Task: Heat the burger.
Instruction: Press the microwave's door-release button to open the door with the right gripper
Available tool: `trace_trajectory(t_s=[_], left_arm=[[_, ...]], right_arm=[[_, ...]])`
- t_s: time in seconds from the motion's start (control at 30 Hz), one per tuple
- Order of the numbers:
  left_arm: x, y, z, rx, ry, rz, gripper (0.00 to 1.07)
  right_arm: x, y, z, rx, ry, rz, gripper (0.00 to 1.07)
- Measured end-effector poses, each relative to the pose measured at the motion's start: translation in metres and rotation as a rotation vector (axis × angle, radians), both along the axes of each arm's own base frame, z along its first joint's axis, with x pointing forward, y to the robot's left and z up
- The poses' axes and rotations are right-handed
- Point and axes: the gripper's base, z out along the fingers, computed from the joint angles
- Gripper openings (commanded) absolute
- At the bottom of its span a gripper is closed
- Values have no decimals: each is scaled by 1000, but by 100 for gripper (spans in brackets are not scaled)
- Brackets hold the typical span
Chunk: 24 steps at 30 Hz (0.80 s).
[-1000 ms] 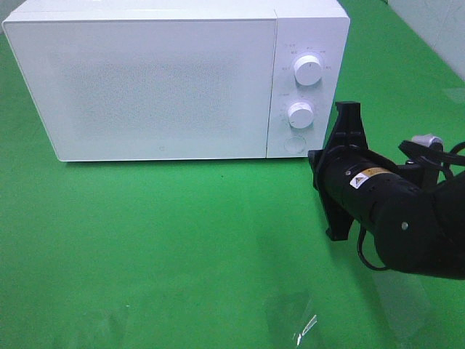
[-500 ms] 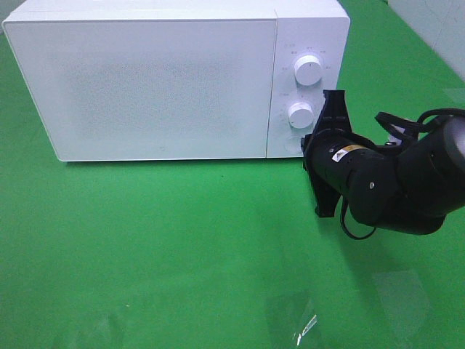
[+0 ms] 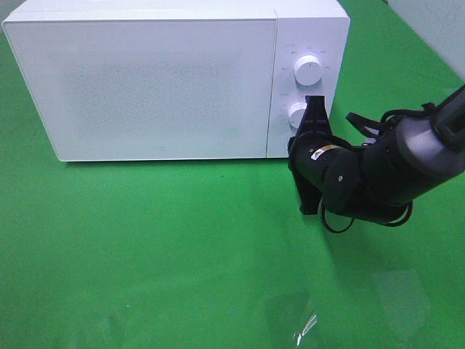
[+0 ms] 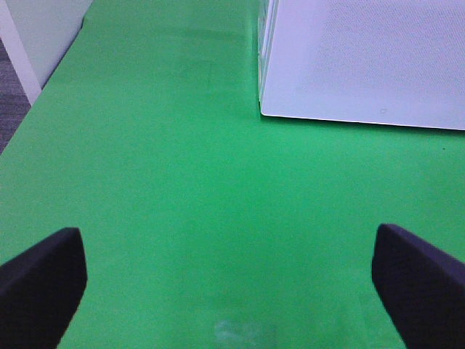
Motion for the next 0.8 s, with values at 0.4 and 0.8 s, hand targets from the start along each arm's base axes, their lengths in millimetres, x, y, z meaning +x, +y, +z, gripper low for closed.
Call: trace_trajectory(t_s=[0.4, 0.8], left_arm=[[0, 0, 0, 0, 0, 0, 100], [0, 0, 0, 0, 0, 0, 100]], right_arm=[[12, -8, -3, -33, -7, -38, 0], [18, -7, -11, -35, 7, -49, 0]])
